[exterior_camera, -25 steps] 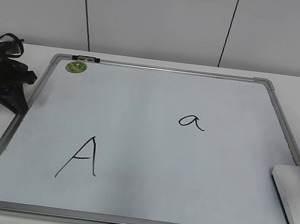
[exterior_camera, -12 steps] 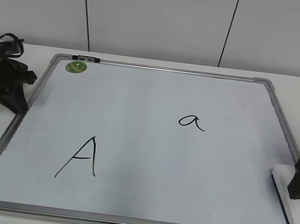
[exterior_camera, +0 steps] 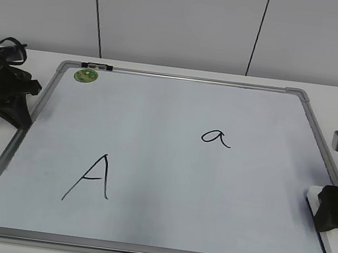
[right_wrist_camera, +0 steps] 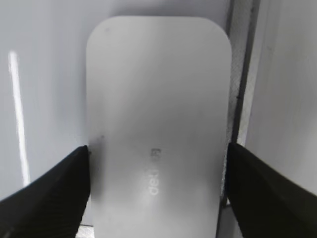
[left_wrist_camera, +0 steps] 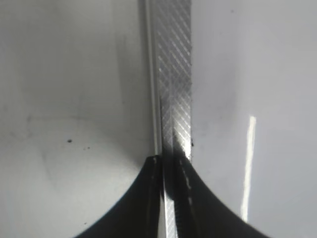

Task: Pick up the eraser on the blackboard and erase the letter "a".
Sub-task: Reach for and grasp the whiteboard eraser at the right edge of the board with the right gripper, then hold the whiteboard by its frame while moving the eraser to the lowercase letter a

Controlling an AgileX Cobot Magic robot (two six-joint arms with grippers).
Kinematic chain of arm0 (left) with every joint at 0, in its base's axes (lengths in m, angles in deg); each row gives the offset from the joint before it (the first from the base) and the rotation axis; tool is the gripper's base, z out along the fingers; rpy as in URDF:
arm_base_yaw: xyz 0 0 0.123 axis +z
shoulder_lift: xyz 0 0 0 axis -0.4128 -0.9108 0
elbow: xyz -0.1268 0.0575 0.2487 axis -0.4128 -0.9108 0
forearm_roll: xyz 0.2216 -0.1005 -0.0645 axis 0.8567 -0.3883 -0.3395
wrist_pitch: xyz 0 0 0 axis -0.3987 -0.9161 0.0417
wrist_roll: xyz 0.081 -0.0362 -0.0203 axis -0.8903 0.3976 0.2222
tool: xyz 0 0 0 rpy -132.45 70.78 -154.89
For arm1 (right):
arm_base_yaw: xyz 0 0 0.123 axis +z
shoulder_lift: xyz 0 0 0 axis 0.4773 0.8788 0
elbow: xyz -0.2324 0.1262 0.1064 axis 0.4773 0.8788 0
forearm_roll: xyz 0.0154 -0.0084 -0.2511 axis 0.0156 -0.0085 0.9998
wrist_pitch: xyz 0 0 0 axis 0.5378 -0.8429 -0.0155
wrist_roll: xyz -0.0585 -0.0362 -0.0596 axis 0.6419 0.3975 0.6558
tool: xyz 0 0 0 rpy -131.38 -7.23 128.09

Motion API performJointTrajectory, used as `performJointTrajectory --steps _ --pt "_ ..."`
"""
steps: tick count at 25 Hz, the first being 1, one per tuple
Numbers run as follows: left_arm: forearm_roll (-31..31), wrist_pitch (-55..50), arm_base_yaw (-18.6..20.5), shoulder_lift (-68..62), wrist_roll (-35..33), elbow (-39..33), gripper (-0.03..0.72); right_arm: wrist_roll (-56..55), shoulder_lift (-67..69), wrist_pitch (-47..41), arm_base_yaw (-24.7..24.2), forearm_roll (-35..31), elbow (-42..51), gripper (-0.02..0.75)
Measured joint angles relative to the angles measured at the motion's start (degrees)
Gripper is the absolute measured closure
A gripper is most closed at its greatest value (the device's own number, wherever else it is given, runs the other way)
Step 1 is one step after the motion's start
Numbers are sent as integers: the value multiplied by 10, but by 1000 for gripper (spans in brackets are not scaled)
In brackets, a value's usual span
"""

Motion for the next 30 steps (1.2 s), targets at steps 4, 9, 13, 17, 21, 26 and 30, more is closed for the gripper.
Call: performJointTrajectory --steps 4,9,13,17,21,26,30 --pt "0 0 0 0 0 0 656 0 6 4 0 0 -4 148" --pt "0 0 0 0 0 0 656 1 11 1 0 0 -10 195" --pt "0 0 0 0 0 0 656 1 15 -3 0 0 -14 197" --pt "0 0 0 0 0 0 656 1 16 -8 0 0 -17 197" --pt "0 0 0 0 0 0 656 2 22 -36 0 0 -34 197" --pt "0 0 0 0 0 0 656 2 25 -75 0 0 -65 197" --pt "0 0 0 0 0 0 656 2 20 -109 0 0 -85 197"
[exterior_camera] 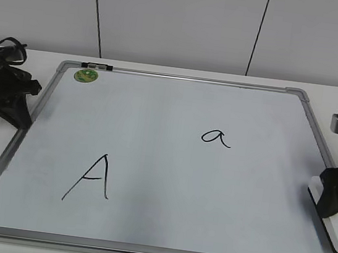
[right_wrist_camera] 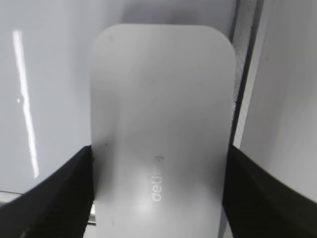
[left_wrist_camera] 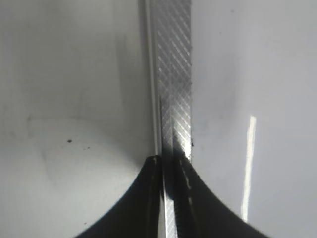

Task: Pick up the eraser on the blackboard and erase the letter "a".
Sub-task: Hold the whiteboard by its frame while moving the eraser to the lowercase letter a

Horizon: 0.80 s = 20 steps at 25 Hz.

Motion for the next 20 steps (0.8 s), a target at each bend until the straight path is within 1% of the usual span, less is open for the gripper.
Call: performJointTrajectory --steps 5,11,15,20 --pt "0 -1 0 0 0 0 656 24 -5 -46 7 -17 -34 197" --pt "0 -1 0 0 0 0 655 39 -2 -66 80 -13 -118 197" --pt "0 -1 0 0 0 0 655 39 32 -75 116 -12 -203 197" --pt "-1 -2 0 0 0 0 655 39 131 -137 127 -12 -344 197"
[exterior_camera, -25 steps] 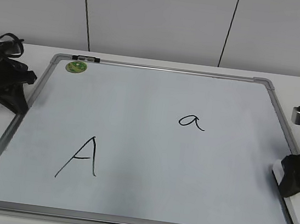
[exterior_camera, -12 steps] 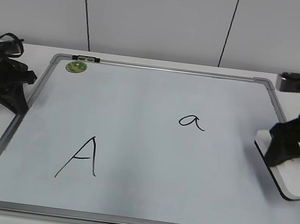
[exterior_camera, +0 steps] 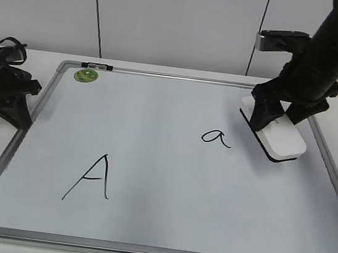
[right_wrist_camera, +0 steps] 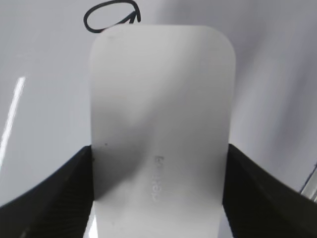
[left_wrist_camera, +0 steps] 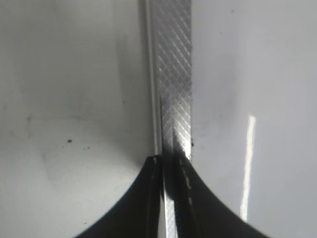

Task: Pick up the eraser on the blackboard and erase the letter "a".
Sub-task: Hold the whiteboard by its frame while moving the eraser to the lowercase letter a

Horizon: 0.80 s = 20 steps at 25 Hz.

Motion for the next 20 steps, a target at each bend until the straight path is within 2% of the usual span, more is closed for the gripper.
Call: performJointTrajectory --steps 4,8,12,20 --pt "0 -1 0 0 0 2 655 0 85 -61 0 8 -105 197" --pt "0 -1 0 0 0 2 654 0 145 -77 0 11 -170 197" --pt "0 -1 0 0 0 2 654 0 193 -81 10 33 -219 197" --pt "0 -3 0 0 0 2 654 1 252 -81 28 36 -283 197"
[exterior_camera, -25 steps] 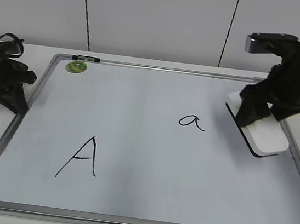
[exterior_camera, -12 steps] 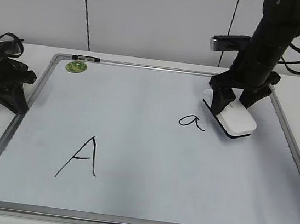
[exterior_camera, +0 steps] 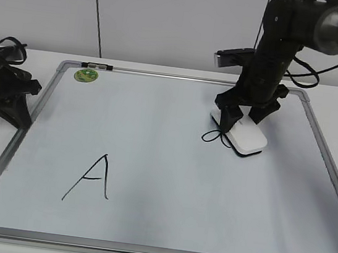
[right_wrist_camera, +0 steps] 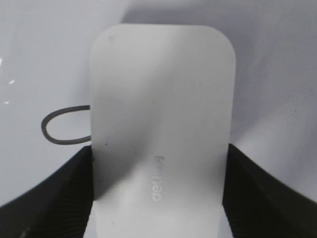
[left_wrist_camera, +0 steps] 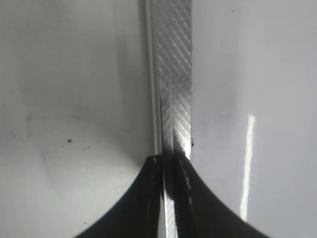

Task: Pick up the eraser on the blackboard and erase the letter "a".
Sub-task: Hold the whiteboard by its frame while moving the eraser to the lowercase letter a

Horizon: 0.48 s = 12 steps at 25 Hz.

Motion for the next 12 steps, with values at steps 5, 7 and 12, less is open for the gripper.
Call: performJointTrajectory --steps 5,7,12 --pt "0 -1 0 0 0 0 654 0 16 -4 0 2 -13 197" --pt "0 -1 0 0 0 0 654 0 17 -5 0 2 -14 197" --pt "0 -1 0 0 0 0 654 0 17 -5 18 17 -15 197"
